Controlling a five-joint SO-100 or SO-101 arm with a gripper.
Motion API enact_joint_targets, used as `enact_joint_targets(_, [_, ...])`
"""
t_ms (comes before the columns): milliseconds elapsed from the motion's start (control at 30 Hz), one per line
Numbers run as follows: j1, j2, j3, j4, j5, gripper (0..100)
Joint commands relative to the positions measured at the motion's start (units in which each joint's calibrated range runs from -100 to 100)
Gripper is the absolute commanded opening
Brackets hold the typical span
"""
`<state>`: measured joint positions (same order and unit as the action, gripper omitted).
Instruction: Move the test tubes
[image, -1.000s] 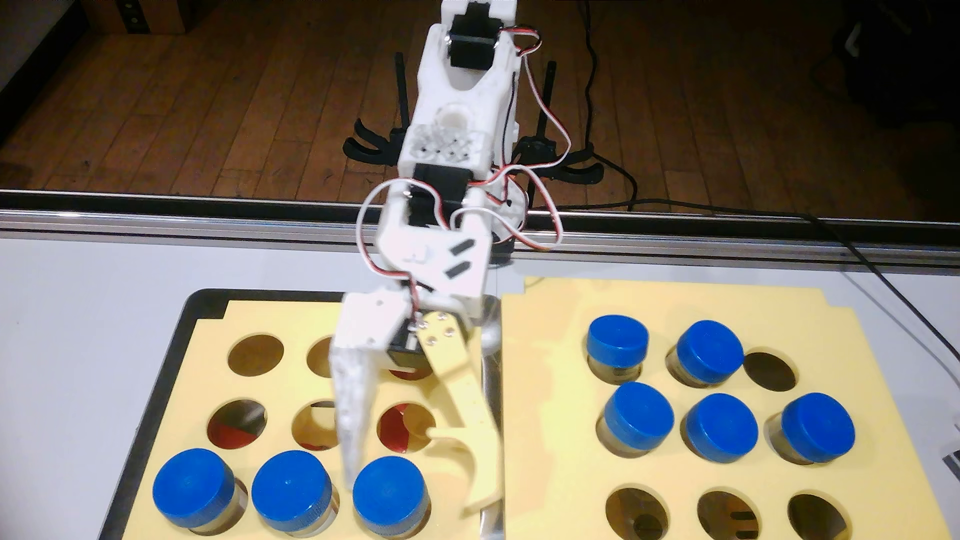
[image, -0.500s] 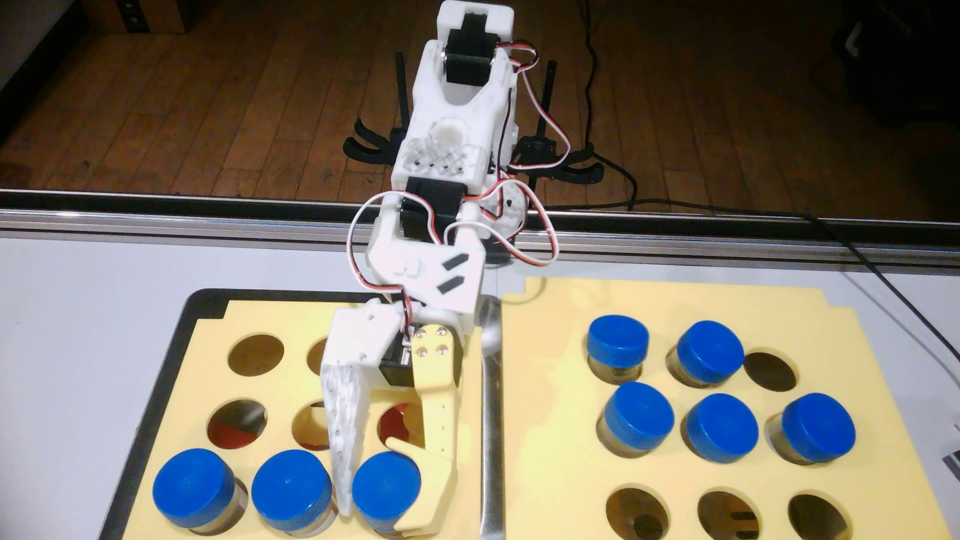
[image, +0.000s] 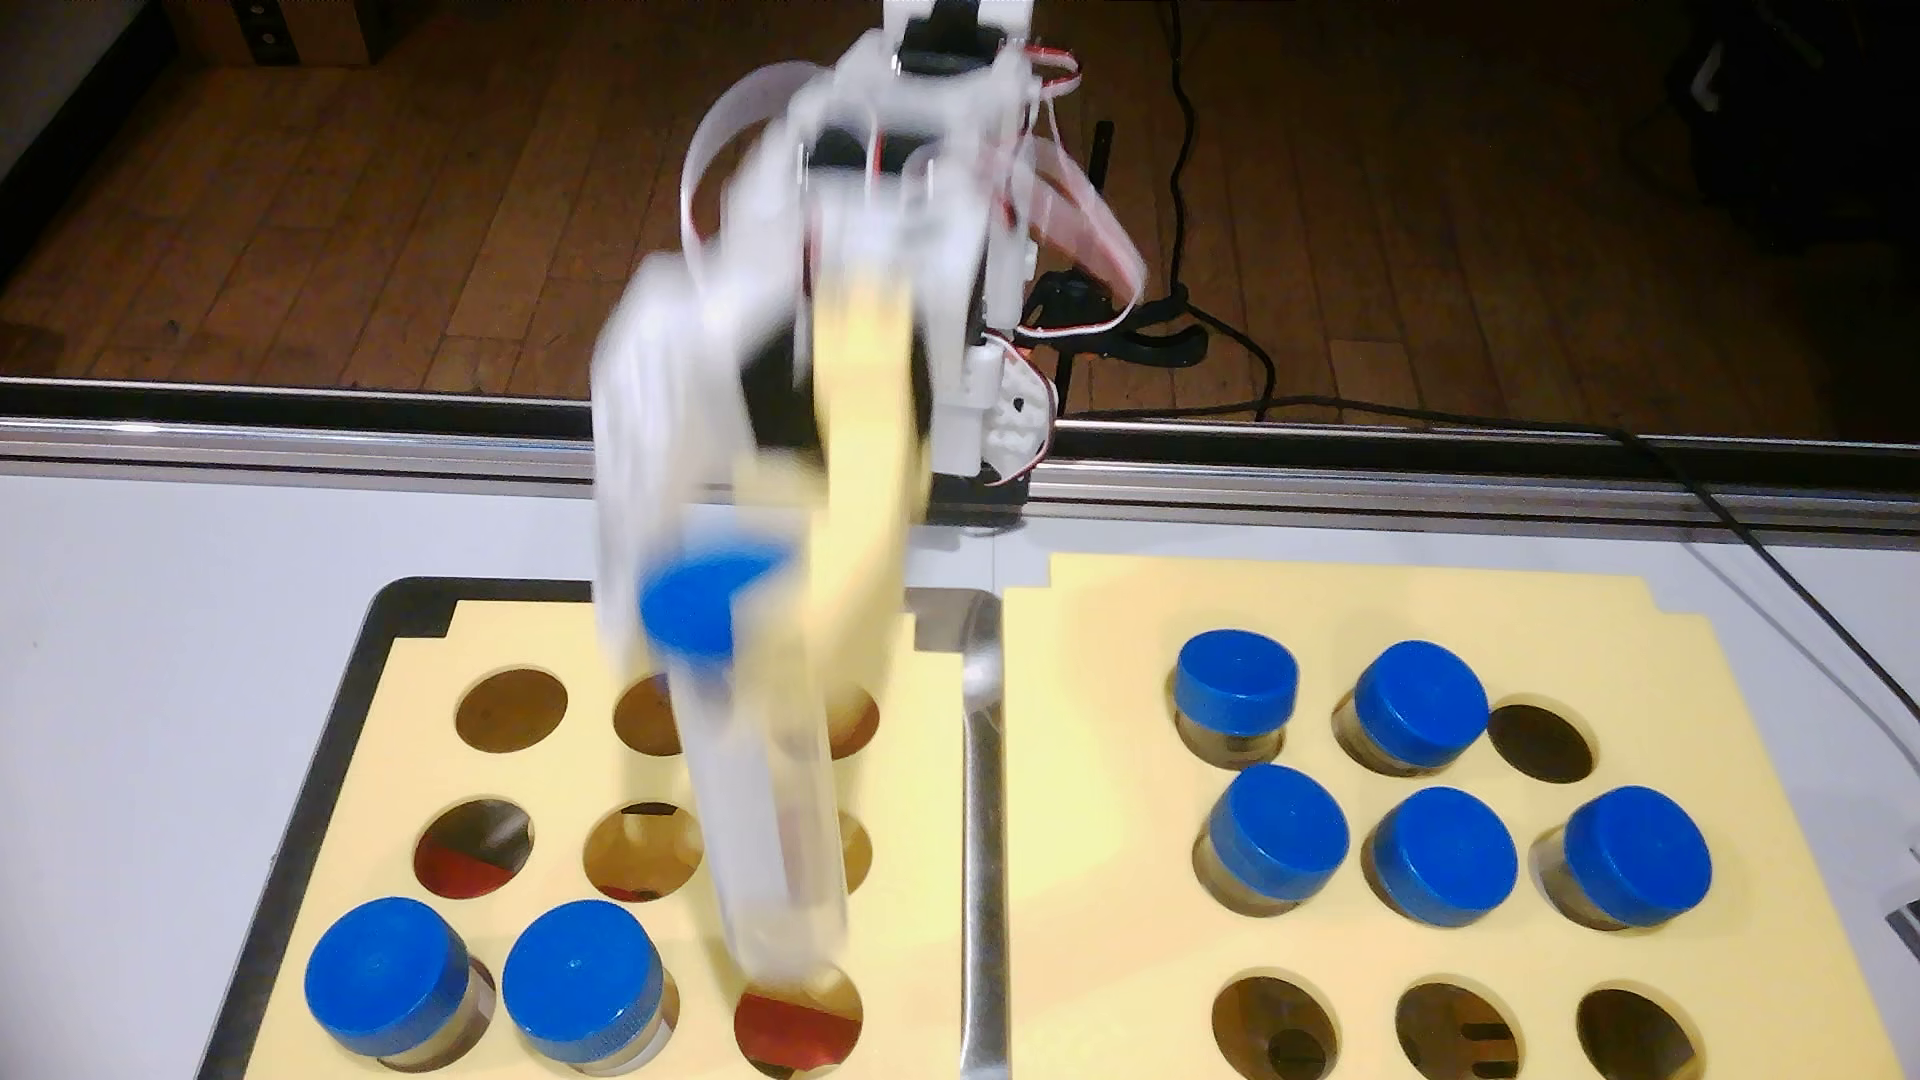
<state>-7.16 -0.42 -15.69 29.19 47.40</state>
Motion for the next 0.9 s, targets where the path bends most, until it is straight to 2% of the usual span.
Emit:
enact_joint_targets(0, [-1.3, -10.5, -2.6, -11.6, 0.0, 8])
enact_joint_targets(200, [-15.2, -10.9, 4.9, -13.0, -0.4, 8])
enact_joint_targets(233, [-19.4, -9.0, 6.6, -13.1, -0.4, 8])
enact_joint_targets(400, [-27.8, 0.0, 4.0, -16.6, -0.4, 8])
enact_joint_targets(567, [-31.6, 6.1, 2.6, -19.5, -0.4, 8])
enact_joint_targets(867, [-32.2, 13.3, 2.7, -19.1, 0.0, 8])
